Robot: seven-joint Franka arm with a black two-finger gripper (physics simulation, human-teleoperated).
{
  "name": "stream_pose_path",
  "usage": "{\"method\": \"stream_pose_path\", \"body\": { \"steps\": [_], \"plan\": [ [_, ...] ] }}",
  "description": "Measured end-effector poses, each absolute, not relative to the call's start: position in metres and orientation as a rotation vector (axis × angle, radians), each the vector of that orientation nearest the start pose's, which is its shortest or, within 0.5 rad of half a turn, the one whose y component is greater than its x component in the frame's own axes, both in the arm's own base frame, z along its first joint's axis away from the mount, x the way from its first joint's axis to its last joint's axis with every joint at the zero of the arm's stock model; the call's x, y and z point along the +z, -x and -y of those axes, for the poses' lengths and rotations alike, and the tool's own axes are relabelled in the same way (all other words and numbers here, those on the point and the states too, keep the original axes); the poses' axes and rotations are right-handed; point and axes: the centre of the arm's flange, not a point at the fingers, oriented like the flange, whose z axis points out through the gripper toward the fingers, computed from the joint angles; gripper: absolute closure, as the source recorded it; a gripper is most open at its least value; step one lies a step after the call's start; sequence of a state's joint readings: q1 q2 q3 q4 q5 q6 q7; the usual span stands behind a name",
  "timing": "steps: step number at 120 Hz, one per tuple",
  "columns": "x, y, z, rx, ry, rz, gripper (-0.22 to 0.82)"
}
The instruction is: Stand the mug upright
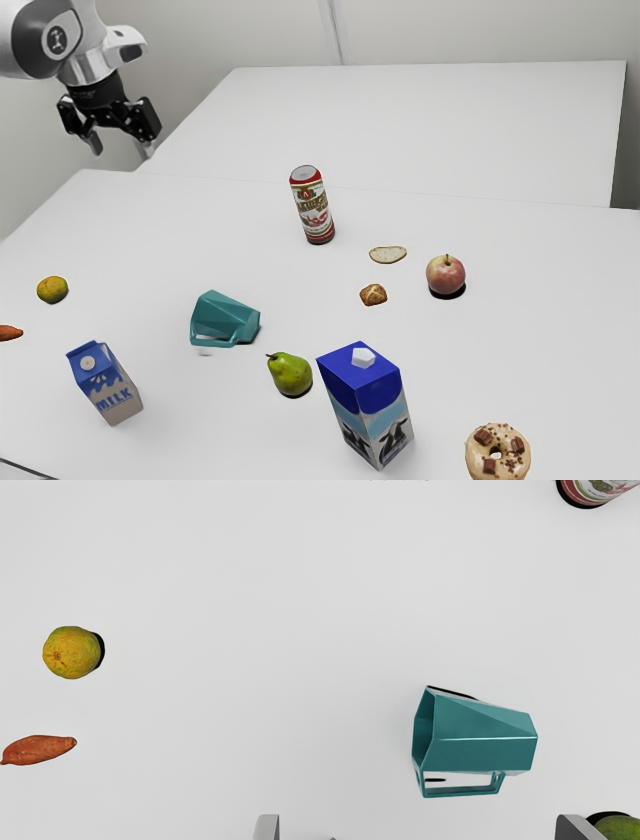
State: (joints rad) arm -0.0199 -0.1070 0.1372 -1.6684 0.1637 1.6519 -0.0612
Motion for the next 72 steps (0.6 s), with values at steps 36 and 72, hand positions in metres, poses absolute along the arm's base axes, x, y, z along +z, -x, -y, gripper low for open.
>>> {"method": "stream_pose_path", "body": {
  "steps": [36, 72],
  "plan": [
    [0.626, -0.526, -0.107, -0.084, 2.978, 0.284, 0.0],
    [0.516, -0.528, -0.173, 0.22, 3.225, 0.595, 0.0]
  ]
}}
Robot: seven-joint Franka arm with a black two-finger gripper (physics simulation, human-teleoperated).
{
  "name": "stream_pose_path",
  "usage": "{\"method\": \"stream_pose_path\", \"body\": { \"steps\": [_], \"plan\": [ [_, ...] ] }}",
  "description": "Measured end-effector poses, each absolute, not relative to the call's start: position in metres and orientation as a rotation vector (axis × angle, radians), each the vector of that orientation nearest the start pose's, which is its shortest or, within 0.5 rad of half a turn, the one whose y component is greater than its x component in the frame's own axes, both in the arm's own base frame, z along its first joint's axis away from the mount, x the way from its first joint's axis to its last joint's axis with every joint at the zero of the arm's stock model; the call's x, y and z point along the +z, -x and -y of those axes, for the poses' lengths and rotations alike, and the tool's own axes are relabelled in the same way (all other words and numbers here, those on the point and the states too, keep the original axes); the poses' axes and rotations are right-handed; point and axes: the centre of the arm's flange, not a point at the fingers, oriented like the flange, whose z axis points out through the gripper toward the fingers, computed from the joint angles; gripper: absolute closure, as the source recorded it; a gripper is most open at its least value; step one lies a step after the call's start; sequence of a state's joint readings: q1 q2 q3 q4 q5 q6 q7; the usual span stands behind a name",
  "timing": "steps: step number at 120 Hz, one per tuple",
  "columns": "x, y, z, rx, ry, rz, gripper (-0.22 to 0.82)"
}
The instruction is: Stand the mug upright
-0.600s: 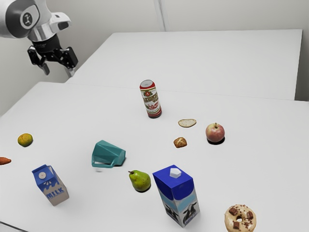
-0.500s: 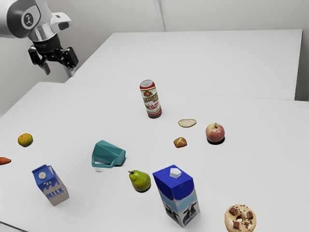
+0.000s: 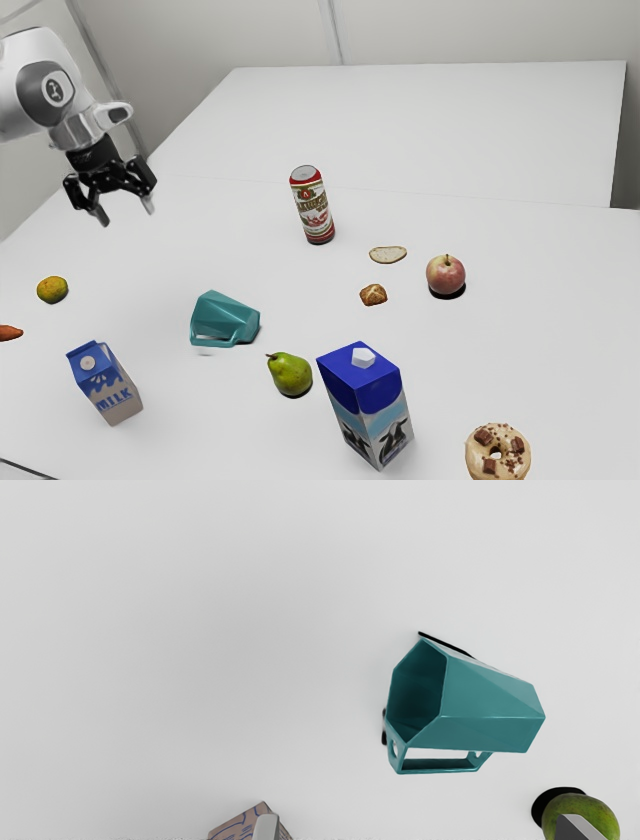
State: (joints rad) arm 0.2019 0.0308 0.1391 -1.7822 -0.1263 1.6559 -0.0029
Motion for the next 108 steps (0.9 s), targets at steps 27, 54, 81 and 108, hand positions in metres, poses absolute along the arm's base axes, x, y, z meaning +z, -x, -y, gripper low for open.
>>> {"method": "stream_pose_path", "body": {
  "steps": [27, 54, 81, 108],
  "plan": [
    [0.432, -0.535, -0.181, 0.498, 3.364, 0.684, 0.0],
    [0.371, -0.541, -0.181, 0.682, 3.456, 0.718, 0.0],
    [0.331, -0.549, -0.173, 0.761, 3.548, 0.739, 0.0],
    [0.299, -0.557, -0.165, 0.788, 3.624, 0.78, 0.0]
  ]
}}
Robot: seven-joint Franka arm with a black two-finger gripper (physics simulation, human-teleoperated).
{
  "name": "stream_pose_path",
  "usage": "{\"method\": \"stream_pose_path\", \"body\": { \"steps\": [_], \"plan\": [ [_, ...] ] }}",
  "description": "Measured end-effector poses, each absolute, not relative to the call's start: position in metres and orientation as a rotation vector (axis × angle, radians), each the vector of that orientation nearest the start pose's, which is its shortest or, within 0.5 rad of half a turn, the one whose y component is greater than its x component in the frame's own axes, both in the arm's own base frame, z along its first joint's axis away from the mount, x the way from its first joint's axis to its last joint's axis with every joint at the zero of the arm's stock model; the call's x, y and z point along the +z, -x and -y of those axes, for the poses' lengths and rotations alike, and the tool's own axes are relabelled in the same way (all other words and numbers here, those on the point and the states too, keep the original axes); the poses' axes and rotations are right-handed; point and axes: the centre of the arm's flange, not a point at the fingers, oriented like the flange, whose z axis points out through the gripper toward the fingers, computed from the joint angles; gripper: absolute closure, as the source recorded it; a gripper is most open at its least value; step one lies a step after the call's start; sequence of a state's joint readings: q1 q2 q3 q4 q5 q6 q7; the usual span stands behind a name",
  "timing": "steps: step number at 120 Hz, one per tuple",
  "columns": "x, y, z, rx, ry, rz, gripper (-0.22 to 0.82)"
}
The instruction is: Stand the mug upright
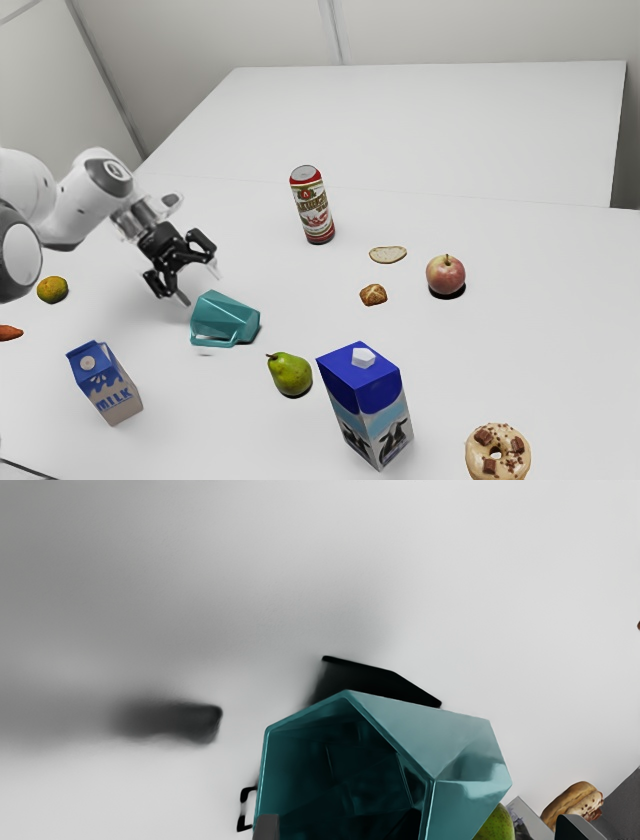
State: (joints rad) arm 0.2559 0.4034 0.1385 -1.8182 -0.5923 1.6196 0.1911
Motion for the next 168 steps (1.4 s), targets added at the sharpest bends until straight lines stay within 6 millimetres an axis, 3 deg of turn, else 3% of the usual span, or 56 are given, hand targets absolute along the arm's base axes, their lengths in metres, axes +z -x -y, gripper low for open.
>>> {"method": "stream_pose_path", "body": {
  "steps": [40, 66, 75, 87, 123, 149, 168],
  "plan": [
    [0.275, -0.555, -0.136, -0.514, -2.271, -0.508, 0.01],
    [0.283, -0.56, -0.137, -0.491, -2.3, -0.483, 0.5],
    [0.286, -0.561, -0.137, -0.485, -2.306, -0.476, 0.6],
    [0.288, -0.564, -0.132, -0.481, -2.313, -0.461, 0.66],
    [0.331, -0.568, -0.107, -0.447, -2.412, -0.39, 0.76],
    [0.384, -0.577, -0.056, -0.35, -2.748, -0.143, 0.78],
    [0.396, -0.581, -0.036, -0.278, -2.961, 0.005, 0.78]
  ]
}}
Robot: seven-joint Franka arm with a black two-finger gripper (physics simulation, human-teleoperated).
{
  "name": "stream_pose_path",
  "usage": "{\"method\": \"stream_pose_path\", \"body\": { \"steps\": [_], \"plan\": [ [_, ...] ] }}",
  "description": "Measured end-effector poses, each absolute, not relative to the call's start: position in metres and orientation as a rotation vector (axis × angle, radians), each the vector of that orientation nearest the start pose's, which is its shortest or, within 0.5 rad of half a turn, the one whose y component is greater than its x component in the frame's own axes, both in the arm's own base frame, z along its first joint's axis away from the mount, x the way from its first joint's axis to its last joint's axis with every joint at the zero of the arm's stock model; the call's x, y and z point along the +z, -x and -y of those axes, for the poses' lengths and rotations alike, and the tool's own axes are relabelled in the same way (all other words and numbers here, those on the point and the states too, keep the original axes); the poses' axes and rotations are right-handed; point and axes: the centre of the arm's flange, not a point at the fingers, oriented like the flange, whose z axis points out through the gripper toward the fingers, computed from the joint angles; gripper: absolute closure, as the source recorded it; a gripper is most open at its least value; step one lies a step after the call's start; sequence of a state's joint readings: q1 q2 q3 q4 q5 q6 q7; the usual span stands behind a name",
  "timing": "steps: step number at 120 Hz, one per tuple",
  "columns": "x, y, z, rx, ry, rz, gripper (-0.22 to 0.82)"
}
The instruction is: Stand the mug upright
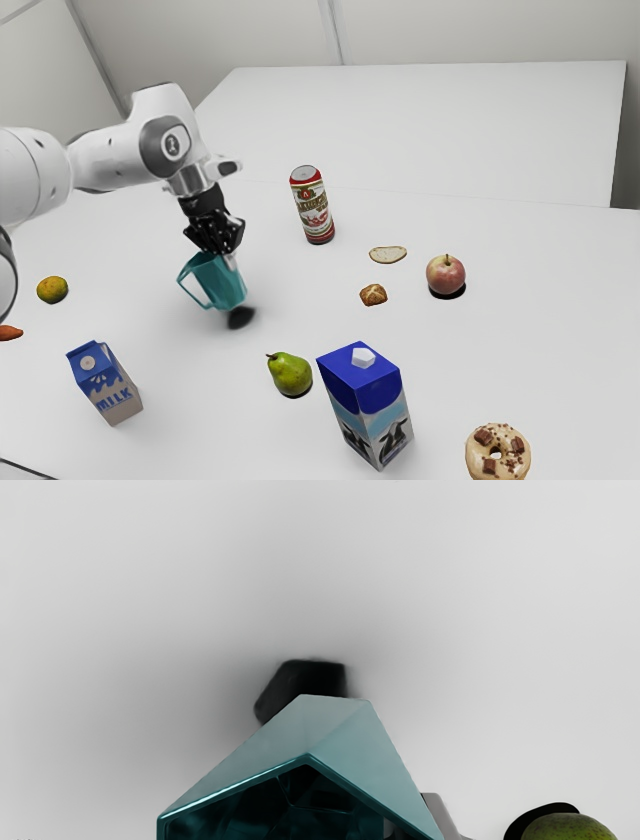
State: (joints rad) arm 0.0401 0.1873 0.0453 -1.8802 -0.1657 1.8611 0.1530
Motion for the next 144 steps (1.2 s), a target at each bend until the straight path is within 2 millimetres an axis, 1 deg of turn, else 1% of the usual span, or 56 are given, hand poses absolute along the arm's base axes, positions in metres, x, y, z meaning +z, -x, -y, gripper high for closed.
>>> {"method": "stream_pose_path", "body": {
  "steps": [17, 37, 53, 97, 107, 108, 129, 136, 144],
  "plan": [
    [0.397, -0.568, -0.017, 0.228, 3.183, -0.083, 0.78],
    [0.397, -0.56, -0.006, 0.151, 3.13, -0.079, 0.78],
    [0.39, -0.557, -0.004, 0.121, 3.119, -0.039, 0.78],
    [0.361, -0.565, 0.0, 0.124, 3.112, 0.054, 0.78],
    [0.358, -0.566, 0.001, 0.125, 3.111, 0.072, 0.78],
    [0.358, -0.566, 0.001, 0.125, 3.111, 0.073, 0.78],
    [0.36, -0.565, 0.007, 0.129, 3.115, 0.086, 0.39],
    [0.364, -0.565, 0.007, 0.12, 3.115, 0.092, 0.3],
    [0.372, -0.564, 0.007, 0.107, 3.116, 0.099, 0.22]
  ]
}}
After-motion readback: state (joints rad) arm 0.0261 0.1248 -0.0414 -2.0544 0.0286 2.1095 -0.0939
